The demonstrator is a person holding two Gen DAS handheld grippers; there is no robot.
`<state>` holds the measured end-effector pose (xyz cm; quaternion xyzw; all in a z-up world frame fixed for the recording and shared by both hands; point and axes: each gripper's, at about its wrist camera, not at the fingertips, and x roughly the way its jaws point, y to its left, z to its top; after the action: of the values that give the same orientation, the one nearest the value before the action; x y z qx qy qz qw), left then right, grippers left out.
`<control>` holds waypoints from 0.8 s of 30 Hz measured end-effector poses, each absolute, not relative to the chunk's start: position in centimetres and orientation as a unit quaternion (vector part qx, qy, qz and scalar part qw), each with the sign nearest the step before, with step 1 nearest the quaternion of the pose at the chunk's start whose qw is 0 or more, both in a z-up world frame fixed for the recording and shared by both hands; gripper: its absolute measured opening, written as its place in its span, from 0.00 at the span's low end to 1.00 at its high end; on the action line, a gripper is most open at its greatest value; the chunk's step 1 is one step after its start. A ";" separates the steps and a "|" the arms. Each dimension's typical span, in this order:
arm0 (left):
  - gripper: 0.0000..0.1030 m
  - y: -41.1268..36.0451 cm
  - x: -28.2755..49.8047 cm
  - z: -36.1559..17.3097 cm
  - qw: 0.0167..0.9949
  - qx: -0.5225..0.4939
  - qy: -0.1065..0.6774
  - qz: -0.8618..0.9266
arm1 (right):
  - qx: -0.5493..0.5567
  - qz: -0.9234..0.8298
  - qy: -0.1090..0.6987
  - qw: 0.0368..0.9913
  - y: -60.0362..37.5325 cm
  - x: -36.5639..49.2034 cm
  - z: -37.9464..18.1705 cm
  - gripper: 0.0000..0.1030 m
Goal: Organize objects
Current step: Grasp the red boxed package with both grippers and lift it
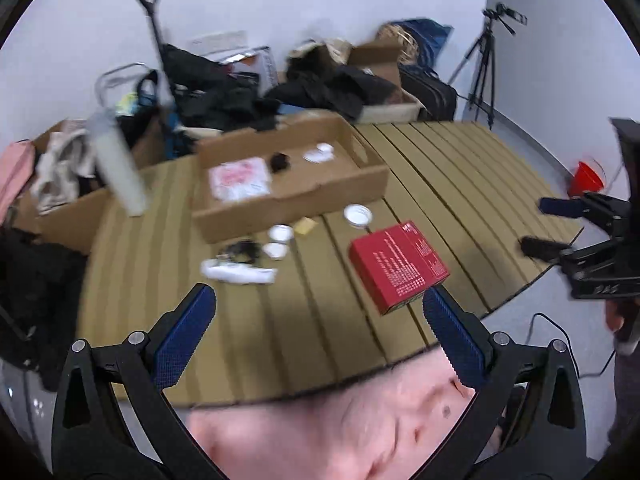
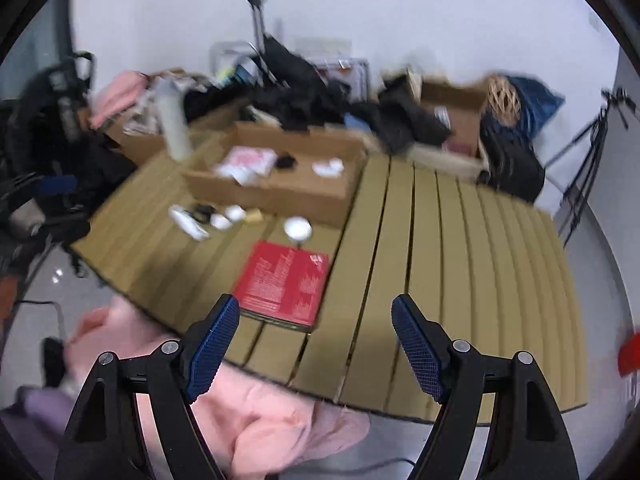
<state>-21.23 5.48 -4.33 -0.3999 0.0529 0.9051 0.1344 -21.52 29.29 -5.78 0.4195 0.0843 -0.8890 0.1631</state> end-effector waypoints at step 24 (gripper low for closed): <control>0.40 10.3 -28.7 -13.3 0.241 -0.486 -0.103 0.833 | 0.479 -0.855 -0.097 0.174 29.7 -29.6 -15.2 0.39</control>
<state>-28.74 10.28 -13.30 -0.4864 -0.1032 0.8333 0.2415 -29.58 29.66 -15.18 0.4794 -0.0972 -0.8546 0.1742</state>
